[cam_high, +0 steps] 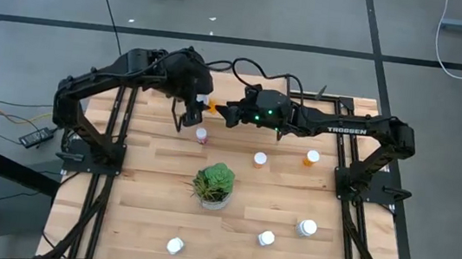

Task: Pick and place medicine bottles onto shelf by color
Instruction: Put the bottom orange pill bottle on the shelf

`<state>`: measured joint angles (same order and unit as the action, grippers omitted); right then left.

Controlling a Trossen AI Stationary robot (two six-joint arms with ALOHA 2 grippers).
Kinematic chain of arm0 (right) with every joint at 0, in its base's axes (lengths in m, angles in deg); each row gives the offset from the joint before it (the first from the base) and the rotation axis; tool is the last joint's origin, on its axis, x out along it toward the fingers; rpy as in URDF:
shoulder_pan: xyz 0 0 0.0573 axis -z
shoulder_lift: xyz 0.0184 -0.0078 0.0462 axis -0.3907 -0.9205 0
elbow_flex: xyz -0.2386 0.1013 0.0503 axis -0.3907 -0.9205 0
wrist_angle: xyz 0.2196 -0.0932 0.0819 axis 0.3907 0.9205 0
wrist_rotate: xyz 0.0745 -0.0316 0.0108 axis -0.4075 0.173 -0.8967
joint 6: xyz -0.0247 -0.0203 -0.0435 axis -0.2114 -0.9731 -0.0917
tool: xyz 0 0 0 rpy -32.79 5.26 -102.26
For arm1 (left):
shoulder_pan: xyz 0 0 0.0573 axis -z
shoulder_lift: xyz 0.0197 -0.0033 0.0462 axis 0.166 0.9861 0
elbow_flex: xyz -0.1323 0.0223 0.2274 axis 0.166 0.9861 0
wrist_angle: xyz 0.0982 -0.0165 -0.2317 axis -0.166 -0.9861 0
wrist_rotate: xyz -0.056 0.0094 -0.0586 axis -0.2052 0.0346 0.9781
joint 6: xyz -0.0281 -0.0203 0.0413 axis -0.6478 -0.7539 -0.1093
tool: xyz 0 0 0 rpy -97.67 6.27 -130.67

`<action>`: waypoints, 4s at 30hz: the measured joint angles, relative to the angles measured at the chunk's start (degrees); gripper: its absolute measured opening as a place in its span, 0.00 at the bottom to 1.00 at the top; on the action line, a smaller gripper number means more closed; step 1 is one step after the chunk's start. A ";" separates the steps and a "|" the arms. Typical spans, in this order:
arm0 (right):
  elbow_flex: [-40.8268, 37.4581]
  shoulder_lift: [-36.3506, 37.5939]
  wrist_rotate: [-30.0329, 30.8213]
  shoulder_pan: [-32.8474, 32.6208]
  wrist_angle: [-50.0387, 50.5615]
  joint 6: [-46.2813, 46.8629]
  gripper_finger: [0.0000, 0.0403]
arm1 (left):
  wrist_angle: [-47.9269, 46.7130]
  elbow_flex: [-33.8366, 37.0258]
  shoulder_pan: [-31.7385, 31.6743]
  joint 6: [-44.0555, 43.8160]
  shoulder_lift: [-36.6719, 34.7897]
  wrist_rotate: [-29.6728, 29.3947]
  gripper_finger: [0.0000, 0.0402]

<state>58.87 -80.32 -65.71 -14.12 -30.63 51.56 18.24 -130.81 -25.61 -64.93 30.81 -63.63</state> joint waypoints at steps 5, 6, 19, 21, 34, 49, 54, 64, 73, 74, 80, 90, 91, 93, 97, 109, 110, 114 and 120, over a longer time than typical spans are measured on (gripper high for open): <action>0.00 0.00 -0.07 -0.02 0.00 -0.06 0.77 | -2.10 0.00 -3.39 1.03 0.00 -0.02 0.49; 0.00 0.00 -0.20 -0.02 0.00 -0.07 0.77 | -3.02 0.00 -4.09 2.23 0.00 -0.03 0.49; -0.02 0.00 -0.46 -0.09 -0.09 -0.17 0.77 | -13.65 -0.02 -13.87 13.77 2.86 -0.07 0.48; -0.02 0.00 -0.77 -0.09 -0.10 -0.15 0.77 | -14.82 -0.02 -14.27 15.93 4.37 -0.04 0.47; -0.02 0.00 -4.25 -0.94 -0.09 -0.16 0.77 | -20.77 0.04 -11.08 20.56 11.38 -4.30 0.40; -0.02 0.00 -13.48 -1.55 4.40 -2.91 0.77 | -20.79 -0.80 -9.27 12.67 11.24 -8.50 0.36; -0.04 0.00 -9.91 -1.53 12.08 -7.84 0.77 | -20.81 -7.51 -9.21 8.12 10.56 -8.63 0.39; -0.04 -0.46 7.55 1.16 9.82 -15.08 0.77 | -20.54 -20.71 -12.92 -4.02 3.79 -7.52 0.35; 0.62 -8.08 5.69 2.36 2.86 -12.60 0.77 | -16.26 -12.00 -14.92 -6.74 -5.65 -6.87 0.31; 1.05 -8.98 5.66 2.16 2.75 -12.10 0.77 | -15.48 -10.95 -14.80 -7.25 -6.73 -6.52 0.31; 8.44 -15.01 6.99 2.23 3.29 -13.21 0.77 | -9.91 -5.01 -14.31 -11.11 -12.42 -3.48 0.30; 24.55 -23.69 8.05 3.87 17.42 -15.13 0.77 | -10.37 -2.05 -13.18 -12.50 -16.16 -3.39 0.29; 25.12 -23.65 8.22 3.87 19.62 -15.13 0.77 | -10.22 -2.05 -13.16 -12.50 -16.46 -3.39 0.28; 25.53 -23.32 8.54 3.83 21.73 -15.21 0.77 | -10.17 -2.05 -13.16 -12.49 -16.90 -3.40 0.28; 25.51 -22.99 10.25 3.88 24.05 -16.09 0.77 | -10.12 -2.05 -13.16 -12.03 -17.31 -3.44 0.28; 25.47 -23.53 10.50 8.53 19.64 -15.61 0.77 | -9.25 -2.05 -13.16 -11.87 -17.20 -3.43 0.28; 25.45 -23.68 8.77 8.74 19.74 -16.02 0.77 | -9.25 -2.05 -13.16 -11.87 -17.20 -3.43 0.28; 25.37 -24.85 5.85 8.38 20.20 -17.40 0.77 | -9.28 -2.05 -13.16 -11.88 -17.20 -3.42 0.27; 25.42 -24.81 5.64 7.31 18.80 -16.39 0.77 | -9.30 -2.05 -13.16 -12.04 -17.20 -3.43 0.27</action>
<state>84.28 -105.13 -60.07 -6.80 -11.83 35.17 8.95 -132.86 -38.77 -76.98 13.61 -67.06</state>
